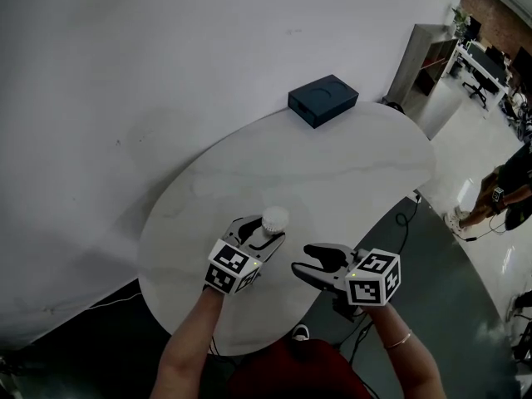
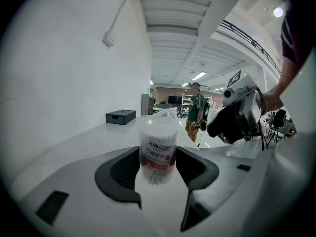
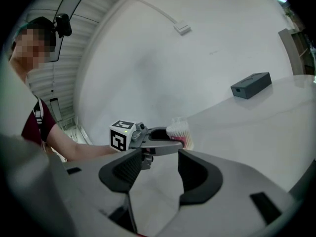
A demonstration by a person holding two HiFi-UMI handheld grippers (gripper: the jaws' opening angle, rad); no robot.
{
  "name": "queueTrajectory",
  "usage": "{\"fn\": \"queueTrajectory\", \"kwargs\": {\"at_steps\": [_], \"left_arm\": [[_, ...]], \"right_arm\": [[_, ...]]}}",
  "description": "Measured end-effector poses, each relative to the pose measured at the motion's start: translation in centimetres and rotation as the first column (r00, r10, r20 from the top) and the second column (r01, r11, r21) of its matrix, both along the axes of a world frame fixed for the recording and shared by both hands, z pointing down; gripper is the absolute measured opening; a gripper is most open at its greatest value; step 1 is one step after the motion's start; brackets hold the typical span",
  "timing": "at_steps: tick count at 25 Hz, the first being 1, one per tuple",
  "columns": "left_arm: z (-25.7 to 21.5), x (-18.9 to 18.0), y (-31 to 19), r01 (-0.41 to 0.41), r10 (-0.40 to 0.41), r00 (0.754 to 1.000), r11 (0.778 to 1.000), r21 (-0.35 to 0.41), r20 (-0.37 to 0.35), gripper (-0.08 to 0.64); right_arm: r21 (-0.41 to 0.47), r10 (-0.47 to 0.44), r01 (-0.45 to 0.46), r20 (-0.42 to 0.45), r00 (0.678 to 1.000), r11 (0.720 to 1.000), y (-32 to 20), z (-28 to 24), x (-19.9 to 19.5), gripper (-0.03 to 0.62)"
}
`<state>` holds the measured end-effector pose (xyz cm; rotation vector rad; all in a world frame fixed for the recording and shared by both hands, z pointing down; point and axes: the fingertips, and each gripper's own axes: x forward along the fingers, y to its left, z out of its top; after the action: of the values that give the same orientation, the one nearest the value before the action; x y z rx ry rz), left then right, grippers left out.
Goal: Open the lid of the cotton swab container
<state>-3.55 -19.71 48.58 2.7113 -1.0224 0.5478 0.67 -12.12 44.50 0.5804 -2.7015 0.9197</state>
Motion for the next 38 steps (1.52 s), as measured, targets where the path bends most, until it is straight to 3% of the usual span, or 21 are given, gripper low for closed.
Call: {"fn": "queueTrajectory", "kwargs": {"at_steps": [10, 19, 38], "left_arm": [[1.8, -0.2, -3.4, 0.004, -0.005, 1.0, 1.0, -0.017, -0.025, 0.244], [4.4, 0.0, -5.0, -0.015, 0.014, 1.0, 0.998, -0.061, -0.006, 0.244], [6.3, 0.6, -5.4, -0.013, 0.018, 0.999, 0.995, -0.097, 0.048, 0.244]], "right_arm": [[-0.069, 0.045, -0.045, -0.006, 0.999, 0.997, -0.4, 2.5, 0.5, 0.242], [-0.126, 0.096, -0.092, 0.02, 0.995, 0.988, -0.6, 4.0, 0.6, 0.242], [-0.15, 0.113, -0.111, 0.006, 0.994, 0.982, -1.1, 5.2, 1.1, 0.242]]}}
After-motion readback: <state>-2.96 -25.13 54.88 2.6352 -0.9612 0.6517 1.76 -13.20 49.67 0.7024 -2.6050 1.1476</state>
